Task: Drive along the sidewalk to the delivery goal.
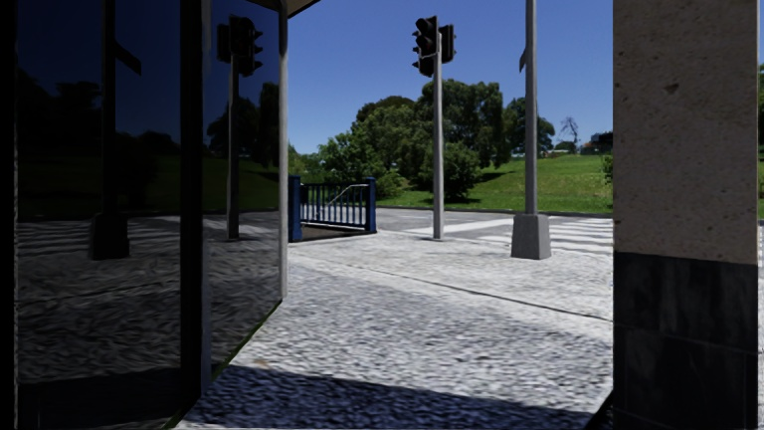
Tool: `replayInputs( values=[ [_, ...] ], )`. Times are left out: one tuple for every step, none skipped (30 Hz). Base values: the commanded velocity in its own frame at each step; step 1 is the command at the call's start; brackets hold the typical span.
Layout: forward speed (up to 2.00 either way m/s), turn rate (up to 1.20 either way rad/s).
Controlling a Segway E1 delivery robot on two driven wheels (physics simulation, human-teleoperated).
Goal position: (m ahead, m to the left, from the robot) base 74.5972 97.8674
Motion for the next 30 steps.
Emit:
replayInputs(
  values=[
    [1.43,0.00],
    [1.43,0.00],
    [1.43,0.00],
    [1.44,0.00],
    [1.45,0.00],
    [1.45,0.00],
    [1.45,0.00],
    [1.45,0.00],
    [1.45,0.00],
    [1.45,0.00],
    [1.45,0.00],
    [1.45,0.00],
    [1.45,0.00],
    [1.45,0.00],
    [1.45,0.00],
    [1.45,0.00],
    [1.45,0.00],
    [1.45,0.00],
    [1.45,0.00],
    [1.45,0.00],
    [1.45,0.00],
    [1.45,0.00],
    [1.45,0.00],
    [1.45,0.00],
    [1.45,0.00],
    [1.45,0.00],
    [1.45,0.00],
    [1.45,0.00],
    [1.45,0.00],
    [1.45,0.00]
  ],
)
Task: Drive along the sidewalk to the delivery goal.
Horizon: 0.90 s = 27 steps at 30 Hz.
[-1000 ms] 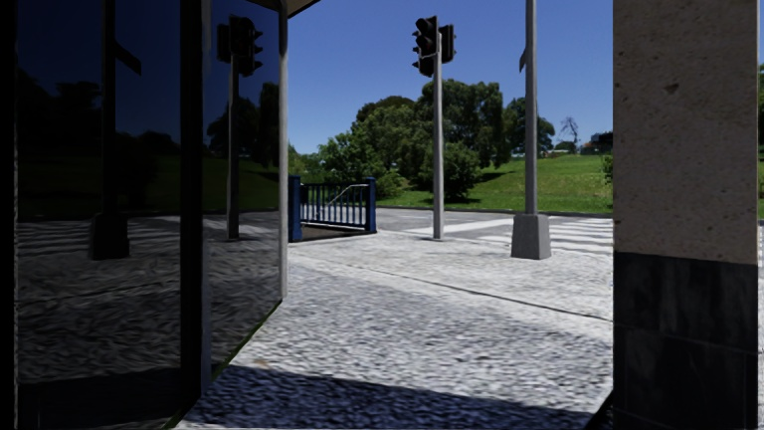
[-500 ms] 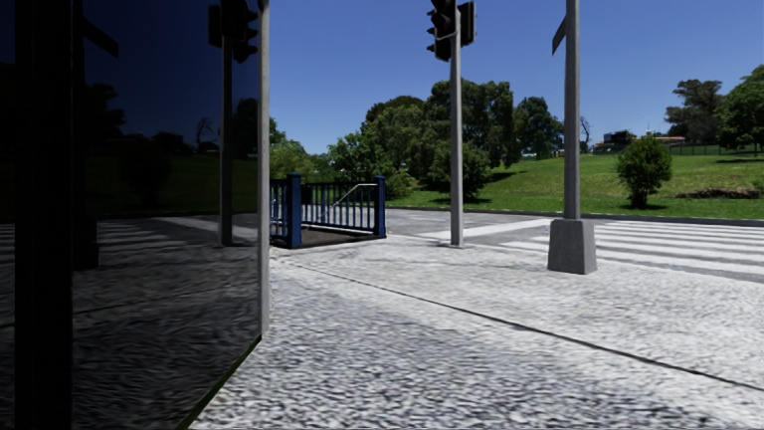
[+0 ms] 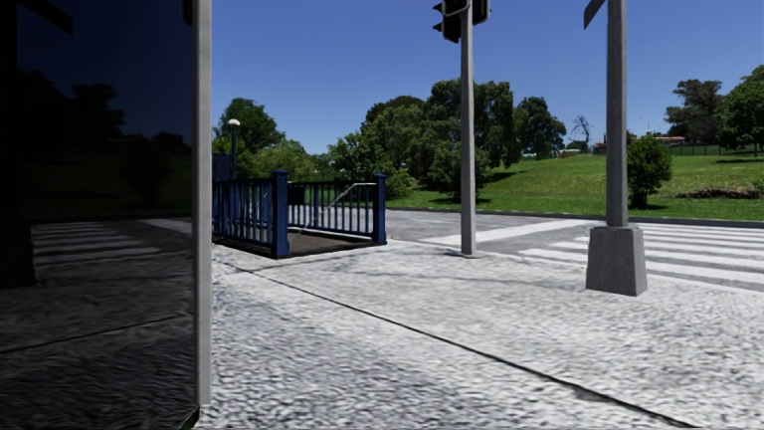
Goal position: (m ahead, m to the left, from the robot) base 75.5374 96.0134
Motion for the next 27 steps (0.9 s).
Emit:
replayInputs(
  values=[
    [1.46,0.02],
    [1.46,0.02],
    [1.46,0.07],
    [1.46,0.09],
    [1.46,0.09],
    [1.46,0.09],
    [1.46,0.09],
    [1.46,0.09],
    [1.46,0.09],
    [1.46,0.09],
    [1.46,0.09],
    [1.46,0.09],
    [1.46,0.09],
    [1.46,0.13],
    [1.46,0.13],
    [1.46,0.21],
    [1.46,0.26],
    [1.46,0.26],
    [1.45,0.31],
    [1.38,0.33],
    [1.32,0.34],
    [1.32,0.34],
    [1.24,0.35],
    [1.16,0.35],
    [1.12,0.35],
    [1.12,0.35],
    [1.08,0.36]
  ],
)
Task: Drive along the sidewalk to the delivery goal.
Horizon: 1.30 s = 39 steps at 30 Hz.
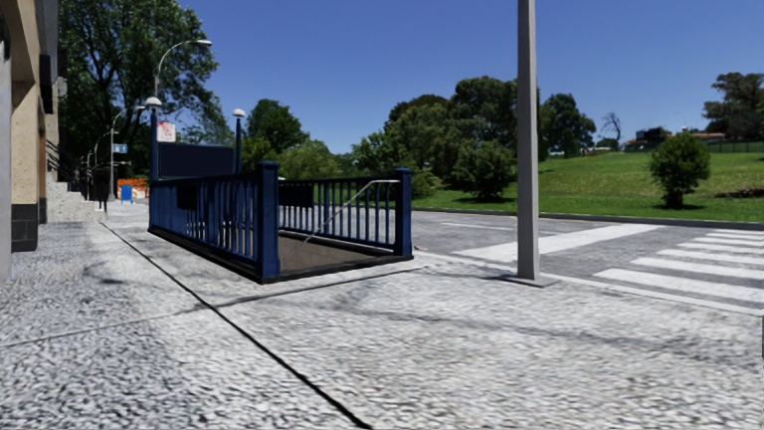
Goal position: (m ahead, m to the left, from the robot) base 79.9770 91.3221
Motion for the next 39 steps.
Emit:
replayInputs(
  values=[
    [1.02,0.40],
    [0.97,0.45],
    [0.97,0.45],
    [0.96,0.49],
    [0.95,0.50],
    [0.95,0.50],
    [0.95,0.50],
    [0.95,0.50],
    [0.95,0.50],
    [0.95,0.50],
    [0.95,0.50],
    [0.95,0.50],
    [0.95,0.50],
    [0.95,0.50],
    [0.95,0.50],
    [0.94,0.50],
    [0.94,0.50],
    [0.94,0.50],
    [0.94,0.50],
    [0.94,0.50],
    [0.94,0.50],
    [0.97,0.50],
    [0.99,0.50],
    [0.99,0.50],
    [1.02,0.50],
    [1.04,0.50],
    [1.05,0.50],
    [1.05,0.50],
    [1.06,0.50],
    [1.06,0.50],
    [1.07,0.50],
    [1.07,0.50],
    [1.07,0.50],
    [1.07,0.50],
    [1.07,0.50],
    [1.07,0.50],
    [1.07,0.50],
    [1.07,0.50],
    [1.07,0.50]
  ],
)
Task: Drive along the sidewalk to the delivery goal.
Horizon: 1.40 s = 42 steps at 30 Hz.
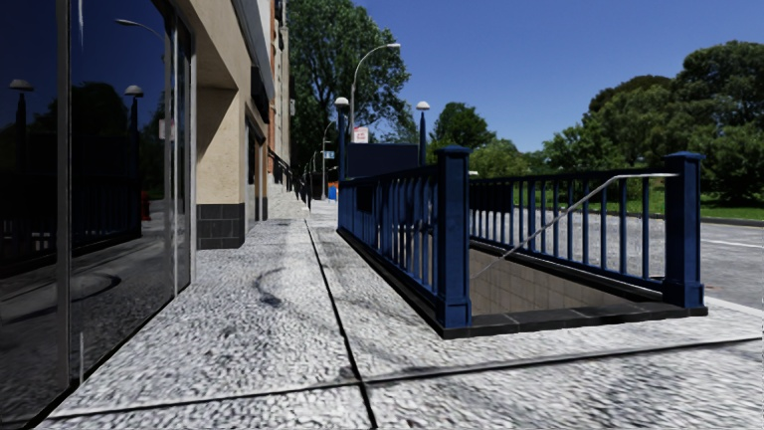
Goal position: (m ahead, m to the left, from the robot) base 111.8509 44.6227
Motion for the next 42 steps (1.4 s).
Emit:
replayInputs(
  values=[
    [1.07,0.50],
    [1.07,0.50],
    [1.07,0.50],
    [1.07,0.50],
    [1.07,0.50],
    [1.07,0.50],
    [1.07,0.38],
    [1.07,0.38],
    [1.07,0.19],
    [1.07,0.11],
    [1.07,0.08],
    [1.07,0.08],
    [1.07,0.08],
    [1.07,0.08],
    [1.07,0.08],
    [1.07,0.08],
    [1.07,0.08],
    [1.07,0.08],
    [1.07,0.10],
    [1.07,0.10],
    [1.07,0.22],
    [1.07,0.29],
    [1.07,0.35],
    [1.07,0.35],
    [1.07,0.38],
    [1.07,0.41],
    [1.07,0.46],
    [1.07,0.46],
    [1.07,0.51],
    [1.07,0.53],
    [1.07,0.53],
    [1.07,0.53],
    [1.07,0.53],
    [1.07,0.53],
    [1.07,0.54],
    [1.07,0.54],
    [1.07,0.54],
    [1.07,0.44],
    [1.07,0.44],
    [1.07,0.28],
    [1.07,0.21],
    [1.07,0.17]
  ],
)
